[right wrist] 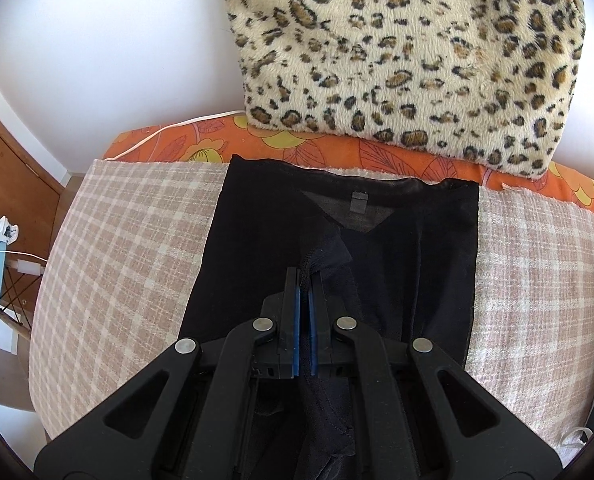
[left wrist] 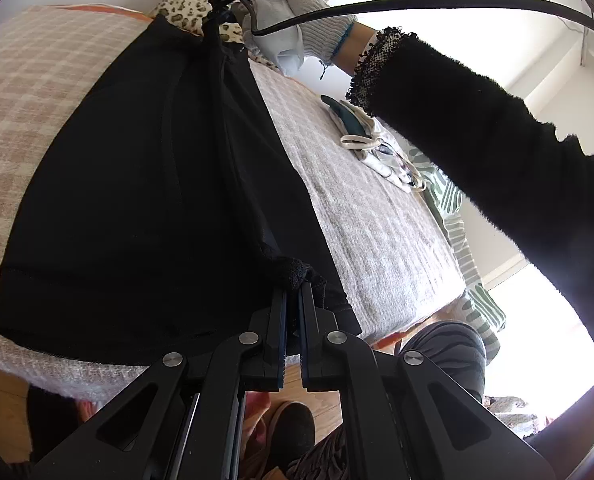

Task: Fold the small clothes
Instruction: 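Fold the second side over onto the first with both grippers, then release, then grasp the hem end of the folded strip with both grippers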

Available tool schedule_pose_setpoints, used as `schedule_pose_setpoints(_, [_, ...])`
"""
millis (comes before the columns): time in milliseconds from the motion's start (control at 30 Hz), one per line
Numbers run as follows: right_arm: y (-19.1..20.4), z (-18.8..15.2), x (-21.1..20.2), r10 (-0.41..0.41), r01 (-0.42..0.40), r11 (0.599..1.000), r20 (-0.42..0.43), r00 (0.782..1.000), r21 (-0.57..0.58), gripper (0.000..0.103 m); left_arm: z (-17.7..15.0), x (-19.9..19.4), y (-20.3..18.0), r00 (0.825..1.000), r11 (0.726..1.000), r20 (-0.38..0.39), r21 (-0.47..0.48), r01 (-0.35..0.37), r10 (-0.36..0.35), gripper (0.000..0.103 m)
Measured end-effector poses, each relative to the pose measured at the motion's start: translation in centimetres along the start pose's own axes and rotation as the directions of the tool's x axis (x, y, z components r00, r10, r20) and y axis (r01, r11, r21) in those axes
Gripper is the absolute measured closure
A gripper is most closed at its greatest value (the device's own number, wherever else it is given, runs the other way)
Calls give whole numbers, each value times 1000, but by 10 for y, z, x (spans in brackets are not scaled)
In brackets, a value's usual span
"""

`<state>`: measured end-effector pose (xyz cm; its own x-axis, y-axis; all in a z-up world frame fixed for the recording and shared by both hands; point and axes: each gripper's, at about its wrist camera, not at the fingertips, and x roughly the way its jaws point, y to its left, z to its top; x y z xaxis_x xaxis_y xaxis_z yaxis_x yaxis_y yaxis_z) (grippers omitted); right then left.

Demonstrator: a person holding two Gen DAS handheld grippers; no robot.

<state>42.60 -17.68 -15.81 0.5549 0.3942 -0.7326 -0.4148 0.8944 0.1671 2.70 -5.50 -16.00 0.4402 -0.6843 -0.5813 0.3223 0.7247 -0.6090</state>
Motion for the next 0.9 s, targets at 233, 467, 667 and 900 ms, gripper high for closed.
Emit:
schedule_pose_setpoints(233, [-3, -1, 1, 131, -129, 991, -74, 989, 30, 54, 1, -8, 3, 999, 999, -44, -31, -30, 29, 91])
schedule_pose_setpoints(467, [-67, -3, -80, 262, -276, 955, 126, 957, 107, 47, 15, -49, 1, 995, 993, 21, 56, -102, 101, 83])
schedule_pose_setpoints(667, [-120, -51, -83, 264, -282, 930, 107, 959, 235, 47, 47, -66, 27, 986, 987, 65, 32, -157, 155, 81])
schedule_pose_setpoints(900, [-124, -131, -87, 259, -259, 939, 30, 966, 229, 47, 88, -82, 53, 975, 978, 90, 35, -205, 201, 70])
